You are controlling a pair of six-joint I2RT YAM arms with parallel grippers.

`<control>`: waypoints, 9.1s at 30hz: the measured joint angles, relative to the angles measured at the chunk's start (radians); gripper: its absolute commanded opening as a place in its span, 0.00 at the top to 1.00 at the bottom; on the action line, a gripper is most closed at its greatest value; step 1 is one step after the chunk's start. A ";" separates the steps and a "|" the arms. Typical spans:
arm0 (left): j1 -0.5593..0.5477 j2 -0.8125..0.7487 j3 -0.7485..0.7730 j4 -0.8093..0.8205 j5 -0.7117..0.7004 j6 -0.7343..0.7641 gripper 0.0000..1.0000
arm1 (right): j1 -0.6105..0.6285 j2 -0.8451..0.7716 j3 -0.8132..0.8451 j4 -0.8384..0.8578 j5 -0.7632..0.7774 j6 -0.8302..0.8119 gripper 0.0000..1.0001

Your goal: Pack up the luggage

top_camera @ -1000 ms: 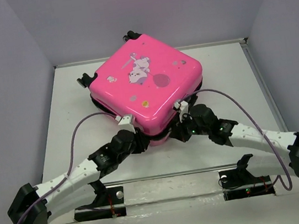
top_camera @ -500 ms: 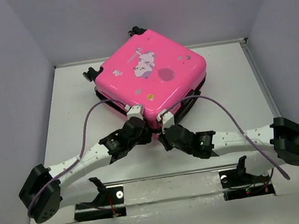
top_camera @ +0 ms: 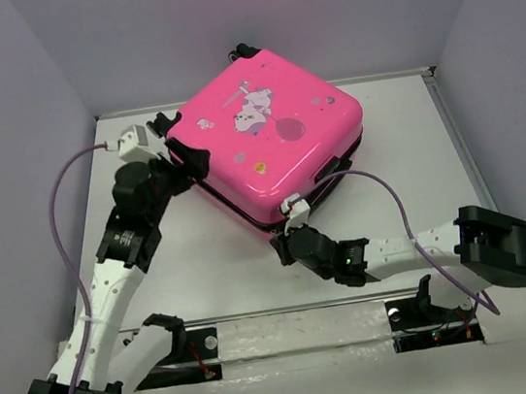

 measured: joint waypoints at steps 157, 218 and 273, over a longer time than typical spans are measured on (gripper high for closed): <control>0.272 -0.208 -0.555 0.503 -0.021 -0.366 0.94 | -0.043 -0.170 -0.210 0.108 0.374 -0.153 0.68; -0.008 -0.338 -0.427 0.138 -0.037 -0.281 0.94 | 0.077 0.076 0.311 -0.034 -0.496 -0.225 0.09; -0.595 -0.061 -0.379 0.273 0.029 -0.109 0.94 | -0.798 0.448 1.290 -0.614 -1.230 -0.160 0.19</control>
